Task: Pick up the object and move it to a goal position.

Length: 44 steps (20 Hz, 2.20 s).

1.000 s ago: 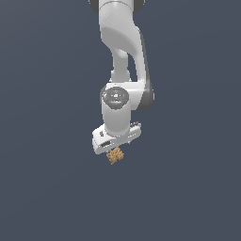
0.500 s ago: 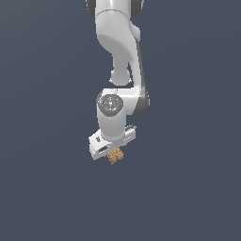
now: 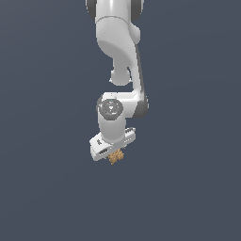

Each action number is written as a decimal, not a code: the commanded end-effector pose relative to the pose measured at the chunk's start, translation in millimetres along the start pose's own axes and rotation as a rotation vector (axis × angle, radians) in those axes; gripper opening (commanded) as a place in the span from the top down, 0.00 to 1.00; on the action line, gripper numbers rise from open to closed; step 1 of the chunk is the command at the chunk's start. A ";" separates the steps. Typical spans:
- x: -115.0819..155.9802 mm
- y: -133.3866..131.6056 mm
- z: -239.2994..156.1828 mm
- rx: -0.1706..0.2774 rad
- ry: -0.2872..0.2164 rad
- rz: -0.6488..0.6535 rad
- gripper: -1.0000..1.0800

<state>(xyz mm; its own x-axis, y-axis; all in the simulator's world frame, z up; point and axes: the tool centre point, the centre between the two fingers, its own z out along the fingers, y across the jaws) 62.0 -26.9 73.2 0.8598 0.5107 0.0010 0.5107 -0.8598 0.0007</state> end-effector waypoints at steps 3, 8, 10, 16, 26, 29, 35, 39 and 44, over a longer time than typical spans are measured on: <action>-1.0 -0.6 24.1 0.001 -0.001 -0.002 0.04; -0.3 -0.2 34.4 0.001 -0.001 -0.003 0.04; 0.2 0.1 33.9 0.001 -0.001 -0.003 0.04; 0.2 0.1 33.9 0.001 -0.001 -0.003 1.00; 2.5 -2.5 25.0 0.001 -0.001 -0.003 1.00; 6.2 -6.6 10.8 0.001 -0.001 -0.003 1.00; 18.8 -20.0 -36.0 0.001 -0.001 -0.003 1.00; 30.1 -31.7 -77.7 0.001 -0.001 -0.003 1.00; 45.3 -46.9 -132.3 0.001 -0.001 -0.003 1.00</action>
<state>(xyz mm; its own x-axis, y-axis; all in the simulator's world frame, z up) 75.7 30.2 188.8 0.8581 0.5136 0.0005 0.5136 -0.8581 0.0003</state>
